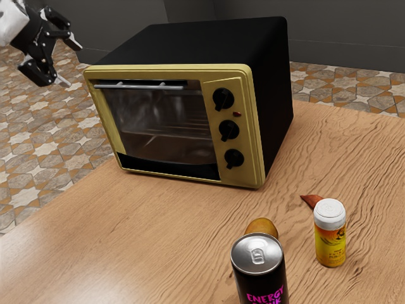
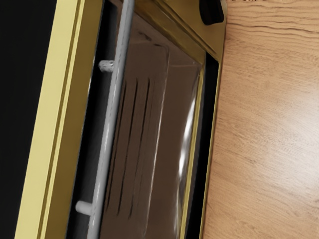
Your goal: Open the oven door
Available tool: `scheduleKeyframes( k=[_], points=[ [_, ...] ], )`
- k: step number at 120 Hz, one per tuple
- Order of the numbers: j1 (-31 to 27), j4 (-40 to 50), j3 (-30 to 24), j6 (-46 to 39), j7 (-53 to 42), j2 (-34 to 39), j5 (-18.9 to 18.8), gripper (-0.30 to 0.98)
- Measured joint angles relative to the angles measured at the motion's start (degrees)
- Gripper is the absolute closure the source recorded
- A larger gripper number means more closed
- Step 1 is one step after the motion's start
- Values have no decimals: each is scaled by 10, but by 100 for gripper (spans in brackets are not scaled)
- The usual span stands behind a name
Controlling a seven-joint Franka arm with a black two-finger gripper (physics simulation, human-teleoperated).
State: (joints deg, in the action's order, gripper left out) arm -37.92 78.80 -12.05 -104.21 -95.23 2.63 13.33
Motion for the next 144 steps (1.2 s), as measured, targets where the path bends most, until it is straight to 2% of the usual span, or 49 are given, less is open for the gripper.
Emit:
scheduleKeyframes(
  k=[19,46,69,99,144],
  points=[
    [-9,5,-42,-19,6,-34,-1,0],
    [11,9,-64,-47,14,-65,-3,0],
    [0,24,-73,-79,42,-81,-57,0],
    [4,8,-89,-97,78,-110,-96,0],
    [3,33,-102,-97,110,-102,-110,-1]
  ],
)
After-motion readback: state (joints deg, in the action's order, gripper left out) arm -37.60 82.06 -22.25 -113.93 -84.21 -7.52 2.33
